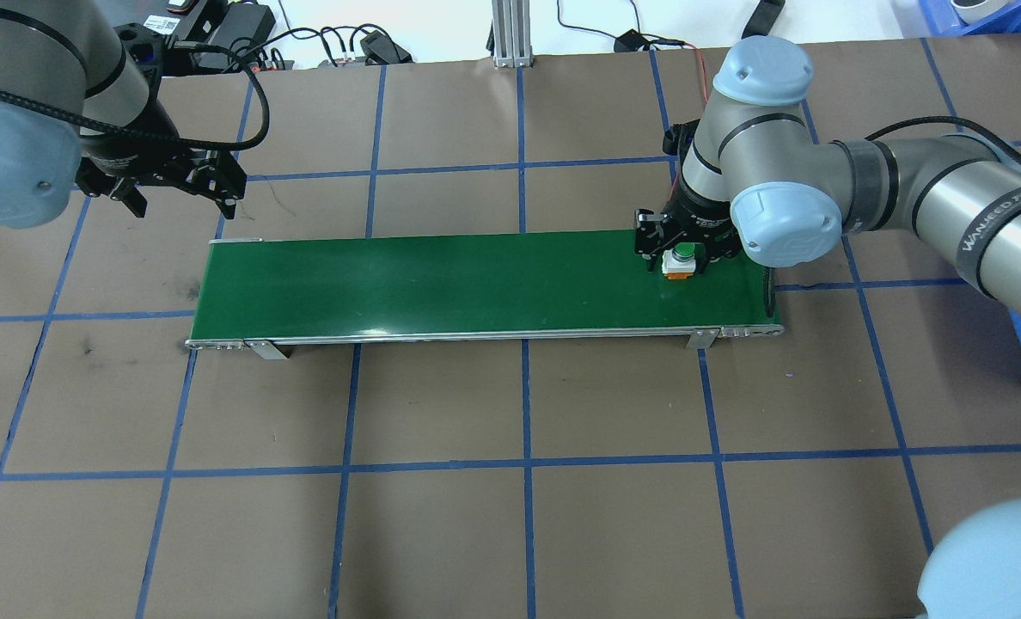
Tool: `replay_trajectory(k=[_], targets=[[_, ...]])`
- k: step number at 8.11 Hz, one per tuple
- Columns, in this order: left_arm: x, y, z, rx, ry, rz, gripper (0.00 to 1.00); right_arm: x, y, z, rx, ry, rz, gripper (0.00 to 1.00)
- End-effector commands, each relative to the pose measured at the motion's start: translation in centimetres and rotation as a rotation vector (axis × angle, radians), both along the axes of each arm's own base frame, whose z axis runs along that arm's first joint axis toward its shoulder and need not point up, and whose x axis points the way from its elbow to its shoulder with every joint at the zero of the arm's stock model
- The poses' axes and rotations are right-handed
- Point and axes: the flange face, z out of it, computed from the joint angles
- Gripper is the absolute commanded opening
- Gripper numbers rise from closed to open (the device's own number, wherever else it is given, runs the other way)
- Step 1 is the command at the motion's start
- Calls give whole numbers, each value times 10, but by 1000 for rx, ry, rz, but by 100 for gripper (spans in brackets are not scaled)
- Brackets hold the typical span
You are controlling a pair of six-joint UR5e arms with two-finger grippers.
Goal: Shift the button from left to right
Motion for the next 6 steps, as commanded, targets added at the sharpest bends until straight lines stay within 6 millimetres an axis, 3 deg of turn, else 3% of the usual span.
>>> replay_trajectory(k=[1,2,3,4,6], targets=[[-10,1,9,-34,-30,-12,100,-20,0,11,10,118,64,0],[-20,1,3,-26,1,-17,100,-37,-7,28,-25,148,48,0],[-24,4,2,-1,11,-23,100,-68,-21,57,-68,169,78,0],[-30,5,11,-16,46,-22,100,-120,-27,75,-68,173,134,0],[-44,-6,30,-68,103,-61,100,-226,-12,112,-88,187,327,0]])
